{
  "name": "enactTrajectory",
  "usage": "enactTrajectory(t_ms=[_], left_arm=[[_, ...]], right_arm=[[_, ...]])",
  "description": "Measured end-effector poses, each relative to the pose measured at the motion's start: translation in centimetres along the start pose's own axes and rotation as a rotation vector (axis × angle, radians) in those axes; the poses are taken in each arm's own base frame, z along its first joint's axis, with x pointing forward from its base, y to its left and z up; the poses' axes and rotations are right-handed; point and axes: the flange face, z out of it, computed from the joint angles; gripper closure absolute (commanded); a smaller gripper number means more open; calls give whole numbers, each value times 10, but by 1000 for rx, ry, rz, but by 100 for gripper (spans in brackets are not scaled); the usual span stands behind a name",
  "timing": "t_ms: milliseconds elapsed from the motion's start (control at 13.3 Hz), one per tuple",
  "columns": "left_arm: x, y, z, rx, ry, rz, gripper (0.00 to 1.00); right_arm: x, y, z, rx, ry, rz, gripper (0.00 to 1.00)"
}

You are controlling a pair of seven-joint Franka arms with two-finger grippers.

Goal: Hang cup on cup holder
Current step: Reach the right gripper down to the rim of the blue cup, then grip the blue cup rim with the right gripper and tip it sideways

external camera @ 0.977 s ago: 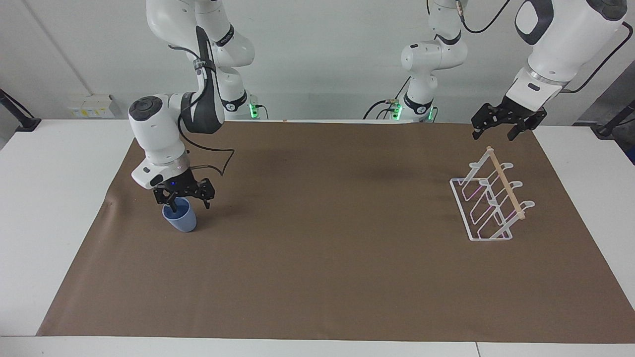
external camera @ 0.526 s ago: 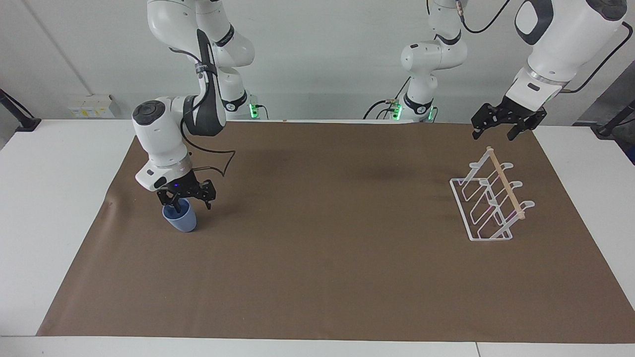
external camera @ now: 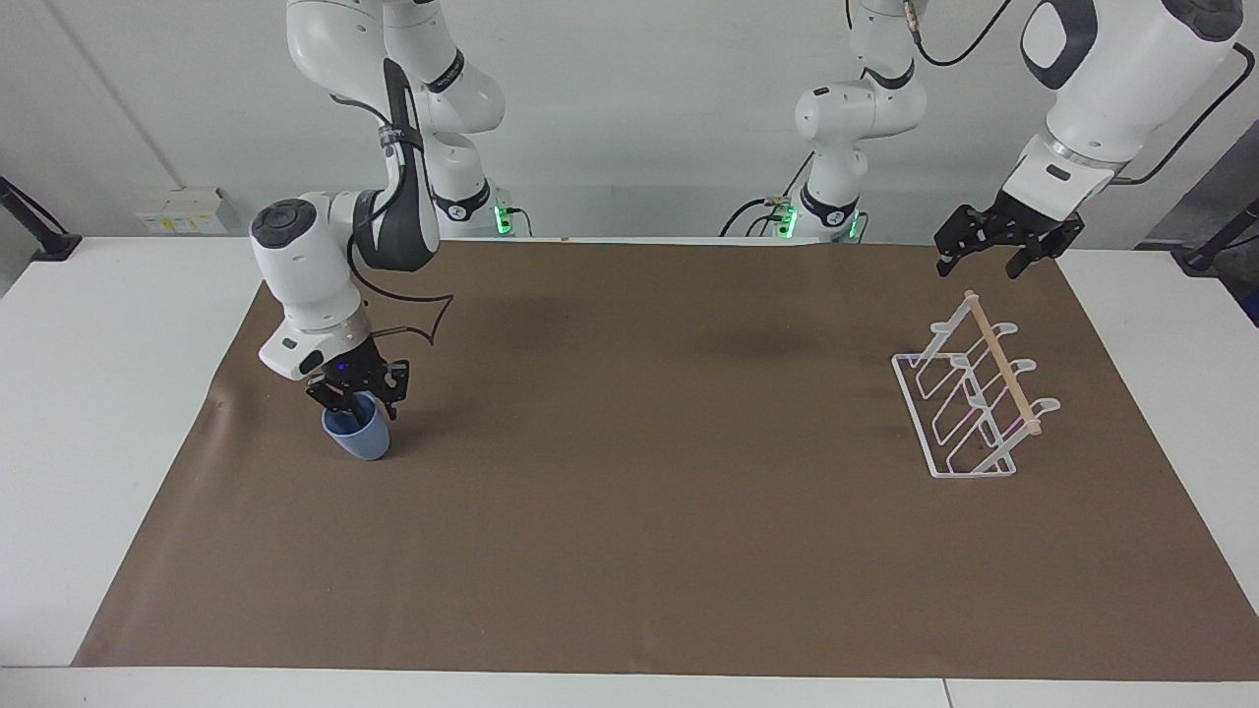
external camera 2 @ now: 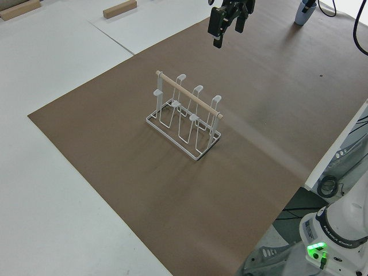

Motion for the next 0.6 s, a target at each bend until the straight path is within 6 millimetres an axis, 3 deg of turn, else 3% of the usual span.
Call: enactTrajectory(t_ms=[376,601], left_arm=[[0,0,0,0,0,0,0],[0,0,0,0,-1,0,0]], right_arm=[[0,0,0,0,0,0,95],[0,0,0,0,0,0,99]])
